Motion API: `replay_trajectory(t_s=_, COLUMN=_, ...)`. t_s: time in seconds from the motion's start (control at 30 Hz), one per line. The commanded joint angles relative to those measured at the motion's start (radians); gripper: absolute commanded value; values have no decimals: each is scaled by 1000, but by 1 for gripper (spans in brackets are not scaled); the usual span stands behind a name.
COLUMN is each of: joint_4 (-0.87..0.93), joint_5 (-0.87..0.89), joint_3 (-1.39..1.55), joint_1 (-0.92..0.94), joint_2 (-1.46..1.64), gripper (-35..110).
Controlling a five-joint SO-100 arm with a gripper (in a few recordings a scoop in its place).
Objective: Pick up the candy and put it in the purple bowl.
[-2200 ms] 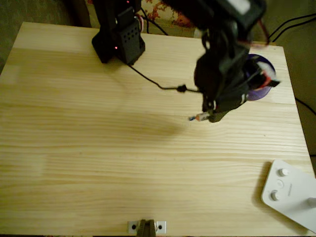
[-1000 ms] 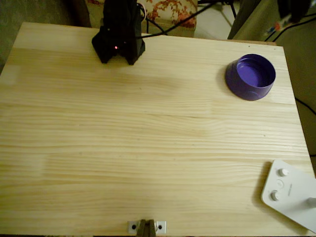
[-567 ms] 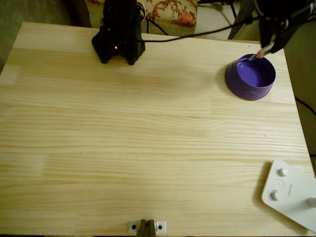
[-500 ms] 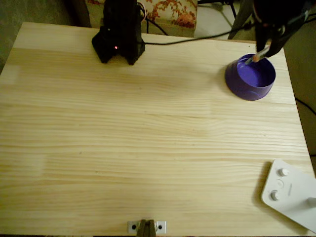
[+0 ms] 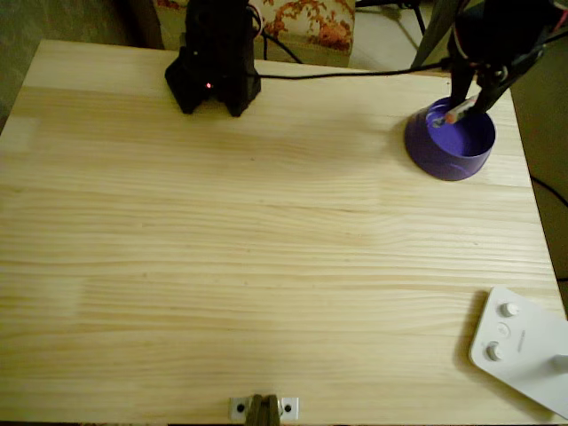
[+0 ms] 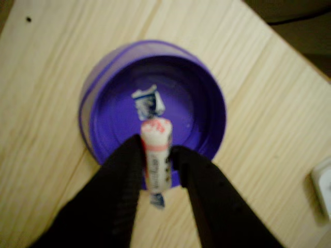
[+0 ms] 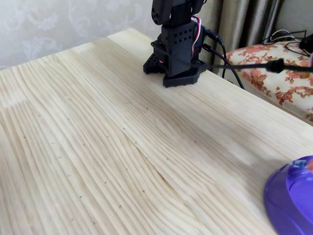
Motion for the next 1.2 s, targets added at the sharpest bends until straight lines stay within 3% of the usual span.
replay_trajectory(t_s=0.0, joint_4=5, joint_5=9, joint_3=-130, joint_1=-11, joint_2=40, gripper=5)
replay_trajectory(t_s=0.43, joint_4=8, joint_5=15, joint_3=-138, joint_1=-11, joint_2=31, gripper=22)
replay_trajectory(t_s=0.8, joint_4=8, joint_5=34, joint_3=-101, joint_1=15, joint_2=109, gripper=23)
replay_trajectory(t_s=1.17, joint_4=32, joint_5=-48, joint_3=175, joint_1=144, joint_2=448, gripper=1)
